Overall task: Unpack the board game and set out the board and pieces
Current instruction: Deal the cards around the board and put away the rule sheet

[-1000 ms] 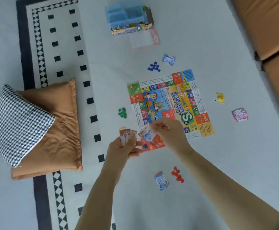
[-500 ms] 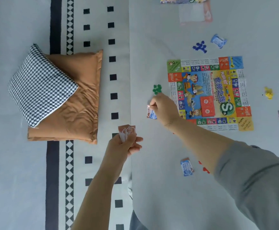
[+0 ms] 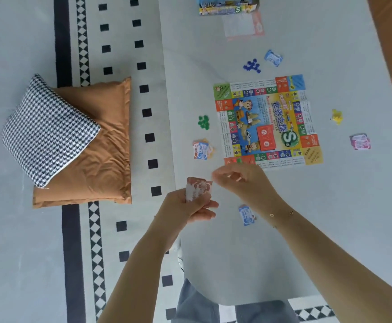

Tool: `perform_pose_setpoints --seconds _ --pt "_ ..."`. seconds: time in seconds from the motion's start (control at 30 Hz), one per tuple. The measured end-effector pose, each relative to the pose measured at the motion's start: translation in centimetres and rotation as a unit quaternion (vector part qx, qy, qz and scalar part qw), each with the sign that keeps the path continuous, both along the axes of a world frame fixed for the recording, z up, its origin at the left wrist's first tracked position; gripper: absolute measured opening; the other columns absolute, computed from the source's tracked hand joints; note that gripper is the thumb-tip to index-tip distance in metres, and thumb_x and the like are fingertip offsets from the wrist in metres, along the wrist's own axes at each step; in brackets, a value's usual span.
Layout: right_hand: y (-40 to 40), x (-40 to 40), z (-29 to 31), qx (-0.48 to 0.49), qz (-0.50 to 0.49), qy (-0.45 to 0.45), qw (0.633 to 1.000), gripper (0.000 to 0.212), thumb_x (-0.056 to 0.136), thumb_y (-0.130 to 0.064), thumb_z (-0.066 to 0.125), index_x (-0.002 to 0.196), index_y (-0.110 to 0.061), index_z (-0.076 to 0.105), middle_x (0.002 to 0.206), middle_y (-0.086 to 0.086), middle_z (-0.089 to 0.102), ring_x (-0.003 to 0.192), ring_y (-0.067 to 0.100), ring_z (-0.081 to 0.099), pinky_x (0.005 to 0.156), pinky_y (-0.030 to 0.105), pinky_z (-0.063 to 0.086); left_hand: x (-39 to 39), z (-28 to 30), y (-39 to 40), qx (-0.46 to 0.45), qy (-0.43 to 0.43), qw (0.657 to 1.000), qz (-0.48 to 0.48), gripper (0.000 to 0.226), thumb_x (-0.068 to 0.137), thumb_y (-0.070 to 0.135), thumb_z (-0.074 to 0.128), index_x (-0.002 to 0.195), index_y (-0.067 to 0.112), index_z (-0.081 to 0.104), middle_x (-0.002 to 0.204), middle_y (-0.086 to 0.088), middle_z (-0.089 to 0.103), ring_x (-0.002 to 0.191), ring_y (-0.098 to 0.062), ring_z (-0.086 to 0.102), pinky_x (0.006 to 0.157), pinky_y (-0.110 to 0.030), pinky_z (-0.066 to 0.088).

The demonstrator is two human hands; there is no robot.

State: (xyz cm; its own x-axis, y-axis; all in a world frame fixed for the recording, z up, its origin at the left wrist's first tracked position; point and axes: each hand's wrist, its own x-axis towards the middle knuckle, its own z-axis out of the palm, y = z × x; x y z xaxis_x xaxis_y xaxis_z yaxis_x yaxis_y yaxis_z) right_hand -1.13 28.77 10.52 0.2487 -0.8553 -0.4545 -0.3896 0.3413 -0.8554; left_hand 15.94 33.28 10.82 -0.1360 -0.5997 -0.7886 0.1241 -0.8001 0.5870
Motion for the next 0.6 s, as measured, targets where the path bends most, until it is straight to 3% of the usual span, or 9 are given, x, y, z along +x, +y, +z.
perform_pose_setpoints --seconds 0.23,0.4,0.6 --pt "3.2 -1.7 0.3 -0.033 -0.049 0.042 0.997 0.009 0.079 -0.022 0.075 0.08 -0.013 0.072 0.068 -0.005 0.067 0.06 0.0 0.052 0.059 0.012 0.04 -2.6 1.7 0.3 -0.017 0.019 0.994 -0.103 0.019 0.09 0.019 0.062 0.103 0.006 0.067 0.093 -0.011 0.073 0.074 -0.018 0.069 0.074 -0.023 0.054" --pt "4.4 -3.5 -0.1 -0.035 -0.121 0.043 0.991 0.006 0.079 -0.022 0.074 0.078 -0.017 0.073 0.063 -0.017 0.064 0.06 0.004 0.053 0.061 0.019 0.044 -4.1 1.8 0.2 -0.013 0.049 0.993 -0.102 0.028 0.1 0.02 0.043 0.109 0.002 0.063 0.099 -0.015 0.072 0.073 -0.017 0.069 0.079 -0.024 0.056" --pt "5.9 -4.7 -0.8 -0.004 -0.186 0.04 0.982 0.004 0.079 -0.021 0.073 0.078 -0.018 0.074 0.071 -0.004 0.07 0.073 0.022 0.064 0.069 0.027 0.048 -6.0 1.1 0.8 -0.039 -0.025 0.994 -0.1 0.015 0.094 0.013 0.056 0.088 0.006 0.068 0.067 -0.007 0.071 0.061 -0.015 0.069 0.074 -0.022 0.058"
